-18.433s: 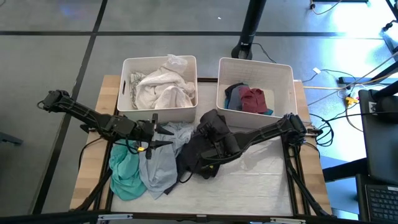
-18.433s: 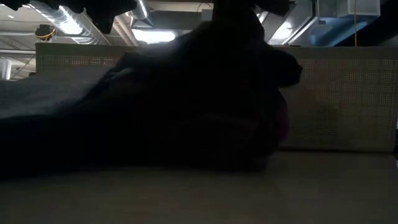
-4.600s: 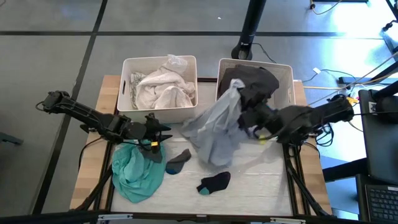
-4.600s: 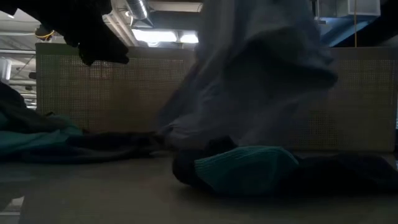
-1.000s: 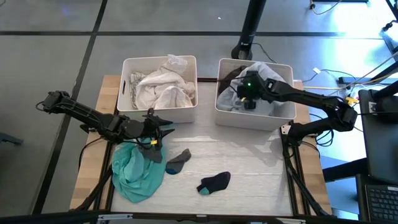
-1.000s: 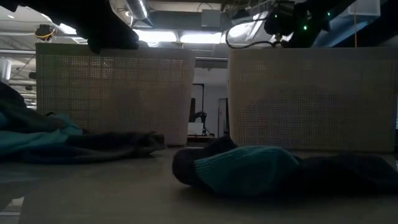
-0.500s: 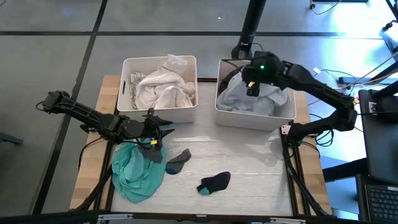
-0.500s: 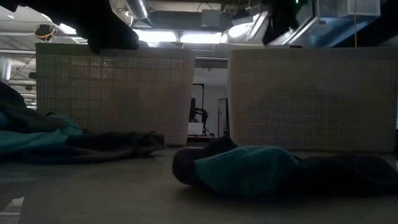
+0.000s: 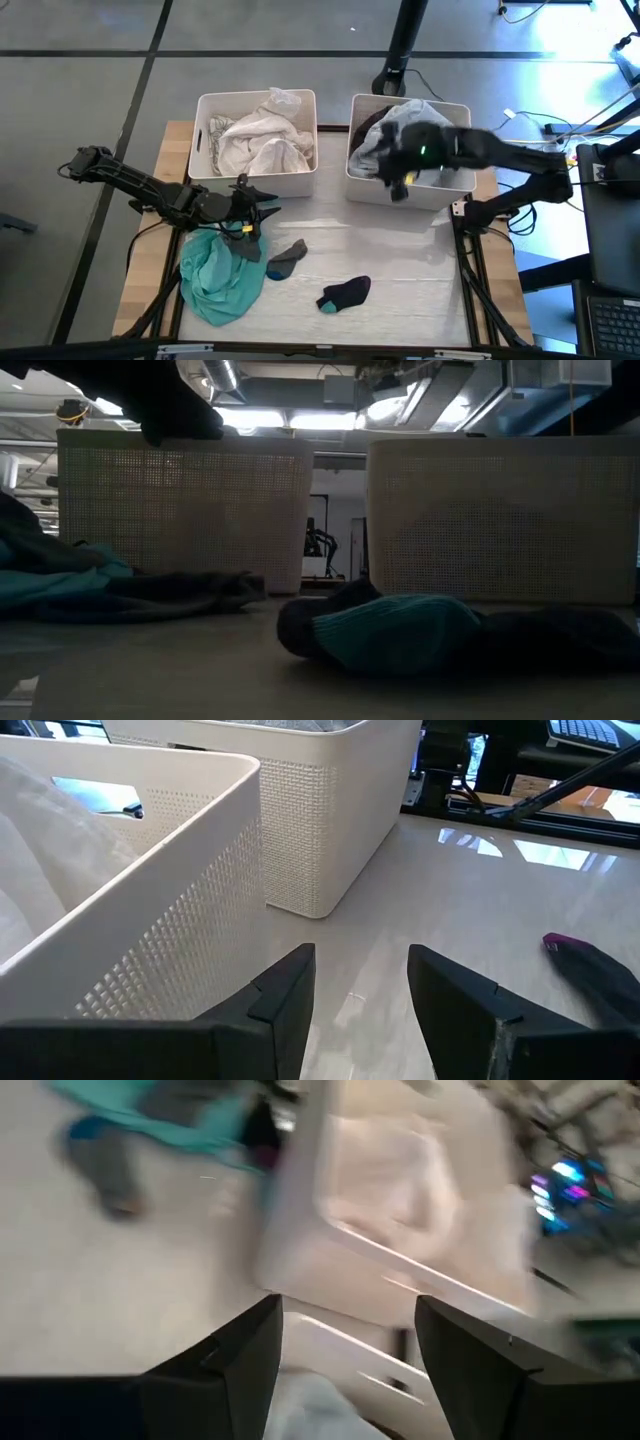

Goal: Sort clothes
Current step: Put the dark blue sock into the right white bin

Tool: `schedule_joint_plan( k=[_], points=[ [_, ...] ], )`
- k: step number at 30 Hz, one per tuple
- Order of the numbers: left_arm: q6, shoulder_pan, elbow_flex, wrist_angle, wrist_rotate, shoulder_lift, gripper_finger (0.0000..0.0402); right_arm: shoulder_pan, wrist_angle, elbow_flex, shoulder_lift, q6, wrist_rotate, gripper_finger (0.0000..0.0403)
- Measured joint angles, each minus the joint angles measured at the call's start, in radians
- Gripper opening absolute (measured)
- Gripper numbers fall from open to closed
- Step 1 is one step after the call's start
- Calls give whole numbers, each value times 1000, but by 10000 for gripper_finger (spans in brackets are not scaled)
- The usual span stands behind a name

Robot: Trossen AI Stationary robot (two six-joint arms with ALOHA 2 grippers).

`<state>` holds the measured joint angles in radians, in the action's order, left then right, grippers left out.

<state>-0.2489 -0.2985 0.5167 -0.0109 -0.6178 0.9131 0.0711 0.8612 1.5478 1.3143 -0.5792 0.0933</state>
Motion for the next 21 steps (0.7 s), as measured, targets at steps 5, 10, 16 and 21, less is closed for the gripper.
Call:
schedule_joint_plan(
  k=[5, 10, 16, 21],
  points=[
    [2, 0, 0, -1, 0, 0, 153, -157, -30, -77, 37, 65, -2, 230],
    [31, 0, 0, 0, 0, 0, 153, -288, -85, -180, 95, 123, -1, 230],
    [42, 0, 0, -1, 0, 0, 153, -408, -236, -309, 189, 189, -21, 230],
    [42, 0, 0, -2, 0, 0, 153, -483, -382, -369, 301, 209, -66, 230]
  ],
)
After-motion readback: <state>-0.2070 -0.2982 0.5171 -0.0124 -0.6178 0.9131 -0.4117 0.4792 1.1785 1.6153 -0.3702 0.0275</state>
